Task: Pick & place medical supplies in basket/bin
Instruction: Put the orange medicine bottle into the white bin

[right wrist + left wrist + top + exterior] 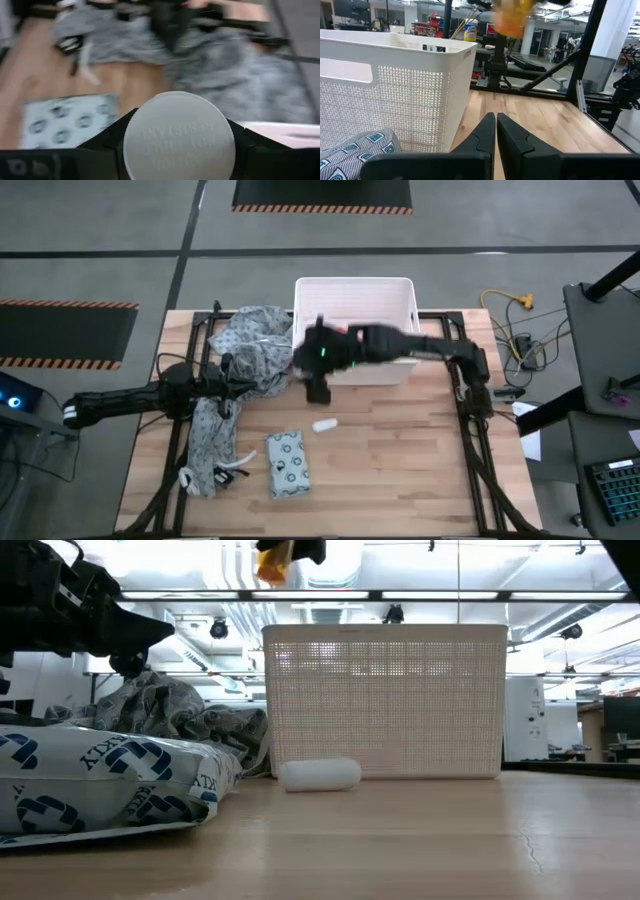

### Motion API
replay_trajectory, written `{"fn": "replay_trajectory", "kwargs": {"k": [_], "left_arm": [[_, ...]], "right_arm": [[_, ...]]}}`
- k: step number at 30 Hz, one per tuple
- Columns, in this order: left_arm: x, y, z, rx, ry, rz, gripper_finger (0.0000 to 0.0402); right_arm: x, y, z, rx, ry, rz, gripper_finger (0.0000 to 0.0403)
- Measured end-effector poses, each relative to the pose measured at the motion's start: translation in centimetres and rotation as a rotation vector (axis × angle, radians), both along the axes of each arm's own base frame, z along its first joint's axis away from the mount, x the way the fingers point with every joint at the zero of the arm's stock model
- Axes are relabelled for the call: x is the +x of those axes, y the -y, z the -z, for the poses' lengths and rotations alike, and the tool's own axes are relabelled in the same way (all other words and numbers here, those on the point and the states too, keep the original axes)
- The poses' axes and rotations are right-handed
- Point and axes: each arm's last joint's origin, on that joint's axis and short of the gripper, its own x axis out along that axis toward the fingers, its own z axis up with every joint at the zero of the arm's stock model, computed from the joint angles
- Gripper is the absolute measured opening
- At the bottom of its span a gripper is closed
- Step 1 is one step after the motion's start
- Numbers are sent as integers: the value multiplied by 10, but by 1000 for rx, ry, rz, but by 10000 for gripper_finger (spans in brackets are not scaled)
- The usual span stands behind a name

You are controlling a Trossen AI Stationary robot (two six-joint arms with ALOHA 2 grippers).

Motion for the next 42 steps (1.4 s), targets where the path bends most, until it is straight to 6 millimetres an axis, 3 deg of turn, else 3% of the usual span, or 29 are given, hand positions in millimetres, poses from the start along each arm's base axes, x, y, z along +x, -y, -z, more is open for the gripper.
{"fn": "replay_trajectory", "kwargs": {"k": [5, 10, 15, 21, 25, 29, 42], "left_arm": [[0, 0, 0, 0, 0, 0, 0], [0, 0, 0, 0, 0, 0, 0], [0, 0, 0, 0, 0, 0, 0], [0, 0, 0, 0, 0, 0, 0], [0, 0, 0, 0, 0, 0, 0], [0, 0, 0, 0, 0, 0, 0], [0, 0, 0, 0, 0, 0, 0]], "right_arm": [[-16, 58, -21, -24, 3, 149, 185], [-31, 115, -19, 25, -11, 332, 185], [-43, 163, -2, 56, -39, 469, 187], [-51, 206, 38, 151, -53, 639, 187], [-44, 222, 65, 241, 67, 696, 187], [-38, 224, 85, 271, 139, 734, 187], [-47, 220, 140, 201, 7, 700, 187]]}}
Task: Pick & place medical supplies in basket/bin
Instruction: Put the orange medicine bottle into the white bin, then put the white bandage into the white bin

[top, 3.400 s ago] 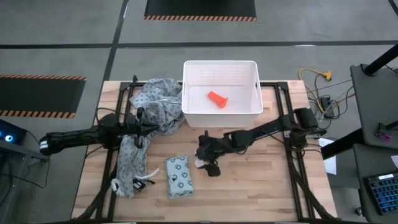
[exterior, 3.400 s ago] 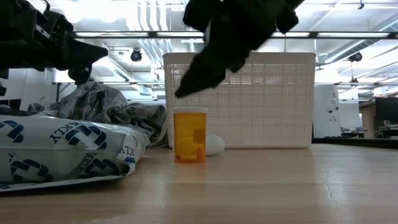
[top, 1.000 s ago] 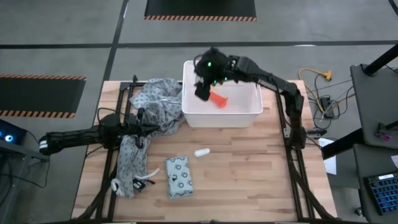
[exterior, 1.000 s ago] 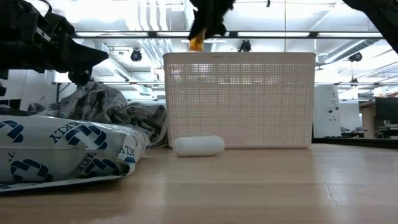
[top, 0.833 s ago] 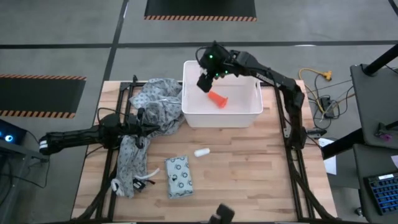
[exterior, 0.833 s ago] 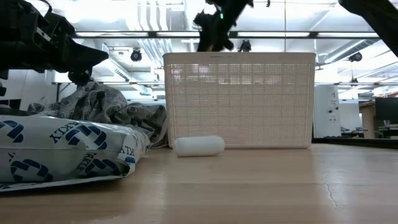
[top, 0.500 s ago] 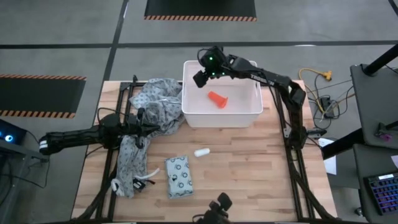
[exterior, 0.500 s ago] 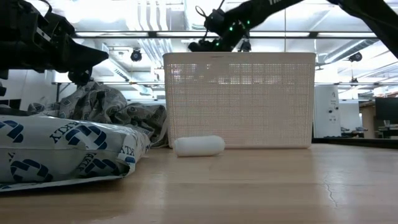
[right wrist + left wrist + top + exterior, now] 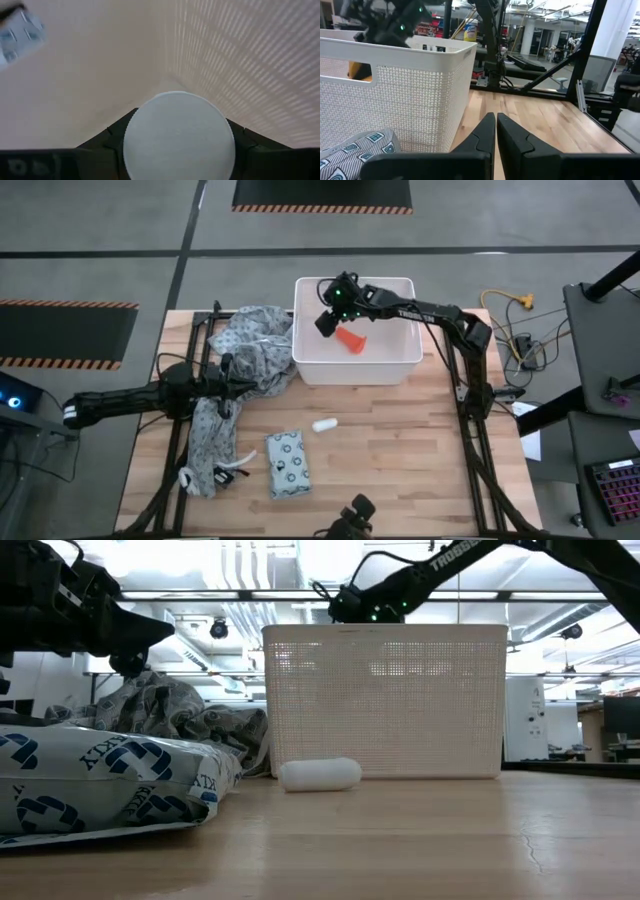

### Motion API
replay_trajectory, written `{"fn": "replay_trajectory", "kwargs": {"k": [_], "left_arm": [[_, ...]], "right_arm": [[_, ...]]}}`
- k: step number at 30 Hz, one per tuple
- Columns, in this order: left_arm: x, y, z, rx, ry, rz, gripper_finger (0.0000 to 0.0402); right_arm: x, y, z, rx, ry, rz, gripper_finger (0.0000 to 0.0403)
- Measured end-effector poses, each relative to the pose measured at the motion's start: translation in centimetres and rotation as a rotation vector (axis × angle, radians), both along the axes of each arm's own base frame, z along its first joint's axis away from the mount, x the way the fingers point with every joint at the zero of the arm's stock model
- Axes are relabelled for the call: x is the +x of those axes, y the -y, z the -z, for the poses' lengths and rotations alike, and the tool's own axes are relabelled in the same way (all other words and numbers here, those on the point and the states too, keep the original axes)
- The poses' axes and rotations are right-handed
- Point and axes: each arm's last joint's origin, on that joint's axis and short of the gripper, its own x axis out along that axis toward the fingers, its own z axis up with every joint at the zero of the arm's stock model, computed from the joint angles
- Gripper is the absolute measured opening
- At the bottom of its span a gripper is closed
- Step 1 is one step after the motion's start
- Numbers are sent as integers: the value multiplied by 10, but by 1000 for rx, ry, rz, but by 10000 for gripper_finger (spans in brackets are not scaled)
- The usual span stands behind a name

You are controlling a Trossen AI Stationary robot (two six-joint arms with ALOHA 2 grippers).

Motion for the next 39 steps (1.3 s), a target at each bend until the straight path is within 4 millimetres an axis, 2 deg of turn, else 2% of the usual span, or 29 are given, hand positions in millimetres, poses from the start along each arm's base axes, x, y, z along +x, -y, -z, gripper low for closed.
{"fn": "replay_trajectory", "kwargs": {"k": [9, 19, 30, 35, 39], "left_arm": [[0, 0, 0, 0, 0, 0, 0], [0, 0, 0, 0, 0, 0, 0], [0, 0, 0, 0, 0, 0, 0], [0, 0, 0, 0, 0, 0, 0], [0, 0, 0, 0, 0, 0, 0]], "right_arm": [[-8, -5, 33, -1, -62, -36, 187], [-16, -8, 53, -34, -124, -34, 187], [-11, -5, 45, -62, -79, -30, 199], [-8, -4, 36, -25, -52, 12, 235], [-6, -2, 13, -25, -64, 0, 276]]}}
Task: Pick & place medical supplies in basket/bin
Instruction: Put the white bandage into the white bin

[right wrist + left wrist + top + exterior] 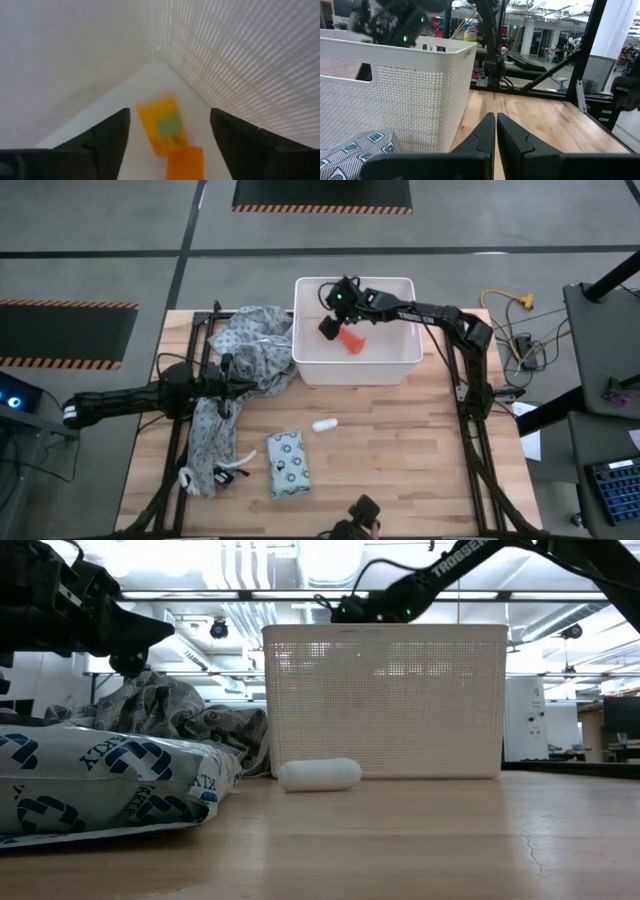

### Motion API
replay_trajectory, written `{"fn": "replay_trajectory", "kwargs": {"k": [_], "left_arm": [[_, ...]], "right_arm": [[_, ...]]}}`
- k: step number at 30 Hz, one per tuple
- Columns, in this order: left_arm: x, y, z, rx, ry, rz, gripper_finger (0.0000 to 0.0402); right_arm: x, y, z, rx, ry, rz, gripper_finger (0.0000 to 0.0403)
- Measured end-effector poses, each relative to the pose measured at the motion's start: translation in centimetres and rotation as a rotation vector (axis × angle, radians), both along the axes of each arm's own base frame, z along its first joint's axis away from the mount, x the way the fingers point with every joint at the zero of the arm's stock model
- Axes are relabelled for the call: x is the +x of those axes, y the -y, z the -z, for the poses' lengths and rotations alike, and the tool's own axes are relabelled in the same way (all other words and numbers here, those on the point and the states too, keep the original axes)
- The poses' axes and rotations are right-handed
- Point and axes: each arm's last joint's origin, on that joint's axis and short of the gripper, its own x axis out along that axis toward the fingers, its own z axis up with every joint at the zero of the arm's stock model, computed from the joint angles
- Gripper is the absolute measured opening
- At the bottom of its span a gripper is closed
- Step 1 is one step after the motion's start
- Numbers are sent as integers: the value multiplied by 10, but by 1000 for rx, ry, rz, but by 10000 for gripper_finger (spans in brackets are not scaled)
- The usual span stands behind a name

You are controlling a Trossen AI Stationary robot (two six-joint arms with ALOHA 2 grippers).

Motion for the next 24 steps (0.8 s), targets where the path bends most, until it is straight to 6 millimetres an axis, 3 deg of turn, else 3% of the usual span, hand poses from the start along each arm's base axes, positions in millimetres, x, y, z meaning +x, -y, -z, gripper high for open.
{"fn": "replay_trajectory", "kwargs": {"k": [7, 15, 19, 24], "left_arm": [[0, 0, 0, 0, 0, 0, 0], [0, 0, 0, 0, 0, 0, 0], [0, 0, 0, 0, 0, 0, 0], [0, 0, 0, 0, 0, 0, 0]], "right_arm": [[3, 1, -50, 2, -15, -41, 333], [3, -14, -116, 102, 89, -148, 349], [10, -45, -145, 174, 153, -332, 346], [27, -111, -168, 60, 137, -628, 337]]}}
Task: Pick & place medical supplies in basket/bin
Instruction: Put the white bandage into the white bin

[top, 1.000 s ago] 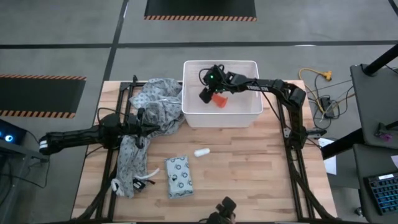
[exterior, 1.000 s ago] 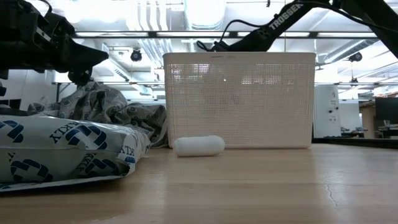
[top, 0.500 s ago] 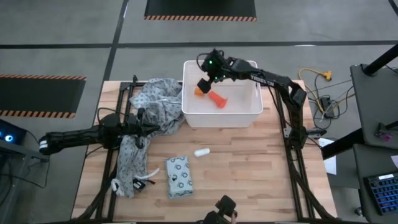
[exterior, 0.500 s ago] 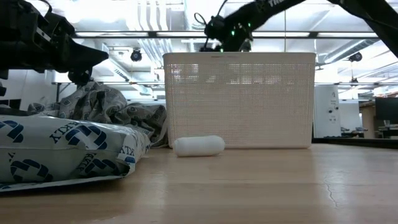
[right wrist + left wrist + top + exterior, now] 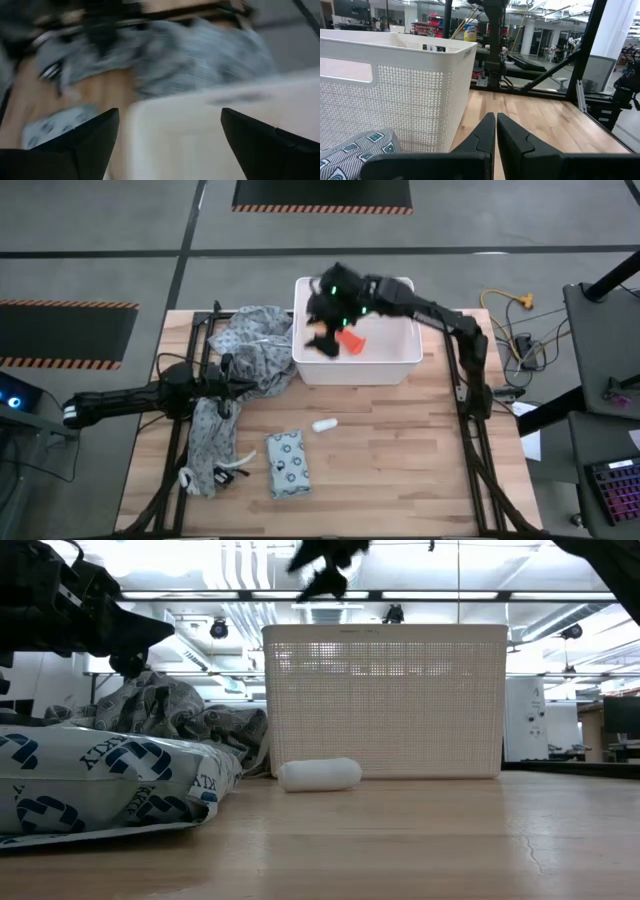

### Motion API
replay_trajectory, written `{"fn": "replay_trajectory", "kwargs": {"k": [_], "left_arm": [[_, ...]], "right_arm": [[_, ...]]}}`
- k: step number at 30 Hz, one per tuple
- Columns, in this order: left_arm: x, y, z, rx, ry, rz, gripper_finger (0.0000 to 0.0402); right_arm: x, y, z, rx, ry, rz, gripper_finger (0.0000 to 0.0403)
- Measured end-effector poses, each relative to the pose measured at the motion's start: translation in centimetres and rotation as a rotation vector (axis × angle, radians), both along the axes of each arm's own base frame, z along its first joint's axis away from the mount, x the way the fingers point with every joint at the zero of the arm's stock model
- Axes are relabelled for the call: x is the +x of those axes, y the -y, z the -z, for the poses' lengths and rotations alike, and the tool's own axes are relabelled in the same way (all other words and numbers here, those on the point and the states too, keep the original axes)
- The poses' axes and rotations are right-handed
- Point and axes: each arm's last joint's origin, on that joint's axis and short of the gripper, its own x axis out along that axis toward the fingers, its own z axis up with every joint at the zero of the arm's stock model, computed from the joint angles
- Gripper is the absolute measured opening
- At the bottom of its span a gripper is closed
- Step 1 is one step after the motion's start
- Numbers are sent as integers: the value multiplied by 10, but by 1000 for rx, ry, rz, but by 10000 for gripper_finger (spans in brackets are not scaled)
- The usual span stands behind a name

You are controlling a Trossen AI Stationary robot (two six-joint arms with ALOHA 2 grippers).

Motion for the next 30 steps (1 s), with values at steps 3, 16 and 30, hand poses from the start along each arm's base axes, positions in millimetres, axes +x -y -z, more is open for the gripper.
{"fn": "replay_trajectory", "kwargs": {"k": [3, 16, 30], "left_arm": [[0, 0, 0, 0, 0, 0, 0], [0, 0, 0, 0, 0, 0, 0], [0, 0, 0, 0, 0, 0, 0]], "right_arm": [[9, -40, 1, -65, 1, -161, 333], [20, -133, 101, -147, -324, -309, 329], [15, -146, 202, -162, -310, -327, 329]]}}
